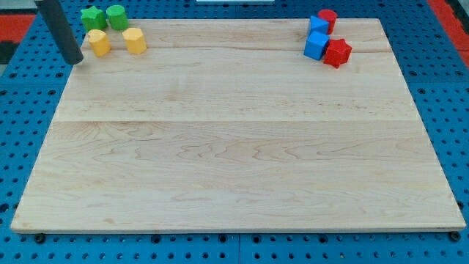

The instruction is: Move the yellow heart to the right of the green circle

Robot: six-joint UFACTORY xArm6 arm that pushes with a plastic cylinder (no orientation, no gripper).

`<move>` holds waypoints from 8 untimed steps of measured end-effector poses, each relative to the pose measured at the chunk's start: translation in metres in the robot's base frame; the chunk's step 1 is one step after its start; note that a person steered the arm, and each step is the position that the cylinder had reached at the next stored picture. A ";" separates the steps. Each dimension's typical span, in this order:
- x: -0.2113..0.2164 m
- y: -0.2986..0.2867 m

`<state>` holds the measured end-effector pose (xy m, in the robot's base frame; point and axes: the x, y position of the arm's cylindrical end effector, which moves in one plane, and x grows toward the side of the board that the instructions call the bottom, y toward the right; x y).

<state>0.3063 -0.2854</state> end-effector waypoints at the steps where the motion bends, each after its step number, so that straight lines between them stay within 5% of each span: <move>1: -0.010 0.000; 8: -0.063 0.059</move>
<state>0.2437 -0.2260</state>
